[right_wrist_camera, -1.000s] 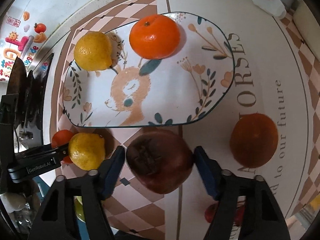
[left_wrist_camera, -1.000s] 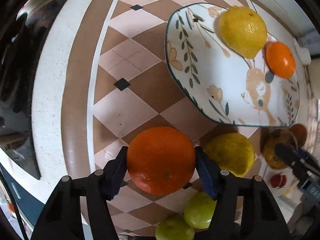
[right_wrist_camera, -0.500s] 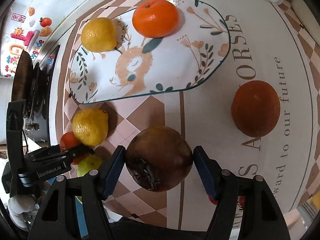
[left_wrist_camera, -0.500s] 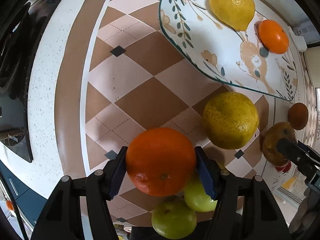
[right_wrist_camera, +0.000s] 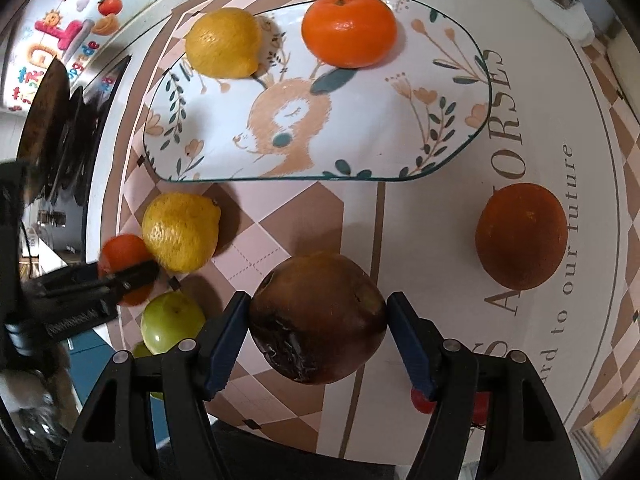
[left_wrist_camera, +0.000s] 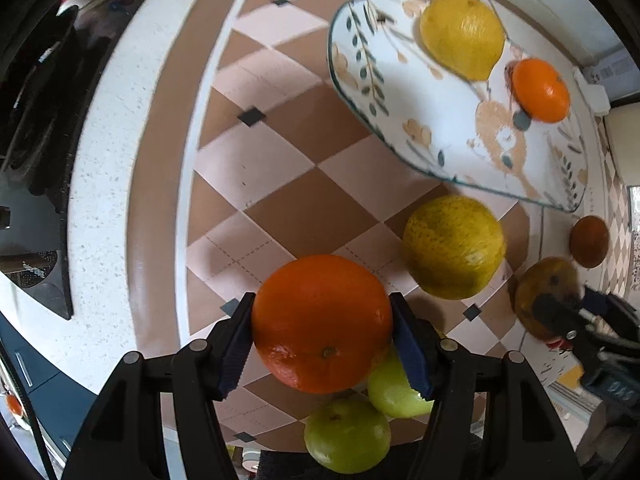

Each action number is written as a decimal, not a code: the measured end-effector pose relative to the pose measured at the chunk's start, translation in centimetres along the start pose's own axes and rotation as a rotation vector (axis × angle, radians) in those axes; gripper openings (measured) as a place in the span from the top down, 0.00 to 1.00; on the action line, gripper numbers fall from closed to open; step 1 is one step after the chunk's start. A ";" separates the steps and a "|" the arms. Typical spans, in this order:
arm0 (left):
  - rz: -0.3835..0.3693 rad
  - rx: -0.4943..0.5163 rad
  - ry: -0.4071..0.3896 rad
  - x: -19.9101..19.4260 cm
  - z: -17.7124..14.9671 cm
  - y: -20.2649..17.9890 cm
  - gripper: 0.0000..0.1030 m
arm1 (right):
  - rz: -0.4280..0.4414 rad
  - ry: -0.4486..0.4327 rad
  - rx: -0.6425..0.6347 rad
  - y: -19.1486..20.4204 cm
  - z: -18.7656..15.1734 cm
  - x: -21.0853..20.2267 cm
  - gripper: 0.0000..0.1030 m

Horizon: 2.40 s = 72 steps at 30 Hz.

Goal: Organize fruits
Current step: 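Lower both fruits onto the white plate and open both tools, then lift both tools away and move toward the green apples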

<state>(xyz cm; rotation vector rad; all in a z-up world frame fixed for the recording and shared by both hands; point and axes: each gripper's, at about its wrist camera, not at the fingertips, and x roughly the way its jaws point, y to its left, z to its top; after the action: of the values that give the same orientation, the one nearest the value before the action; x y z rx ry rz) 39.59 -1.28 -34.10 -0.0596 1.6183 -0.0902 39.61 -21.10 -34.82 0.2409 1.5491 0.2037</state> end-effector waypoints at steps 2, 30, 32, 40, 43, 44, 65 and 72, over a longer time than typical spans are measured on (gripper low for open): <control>-0.015 -0.007 -0.022 -1.4 0.4 0.6 0.40 | 0.033 -0.012 0.027 -0.4 0.0 -0.6 0.30; -0.055 0.067 0.036 -1.2 14.5 -4.6 0.39 | 0.023 -0.047 0.076 -2.1 11.2 -1.8 0.30; -0.073 0.042 0.054 -0.8 14.4 -4.3 0.39 | 0.028 -0.036 0.083 -2.2 11.5 -1.5 0.29; -0.107 0.012 0.034 -1.4 13.4 -3.4 0.05 | -0.015 -0.081 0.090 -2.3 11.6 -3.5 0.12; -0.096 0.021 0.004 -2.5 13.0 -3.5 0.05 | -0.053 -0.091 0.093 -2.4 11.0 -4.2 0.09; -0.091 0.021 -0.007 -2.9 12.8 -3.6 0.05 | -0.060 -0.095 0.094 -2.5 10.6 -4.4 0.09; 0.061 0.074 -0.332 -12.6 1.7 -4.6 0.05 | -0.157 -0.231 0.071 -0.4 0.3 -12.5 0.09; 0.042 0.077 -0.395 -15.4 -2.1 -4.5 0.05 | -0.179 -0.299 0.053 0.8 -3.3 -15.7 0.09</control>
<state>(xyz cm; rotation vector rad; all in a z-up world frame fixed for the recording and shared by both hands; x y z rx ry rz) 38.22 -4.27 -18.29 0.0158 1.2199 -0.1010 36.07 -24.68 -19.59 0.1647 1.2718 -0.0147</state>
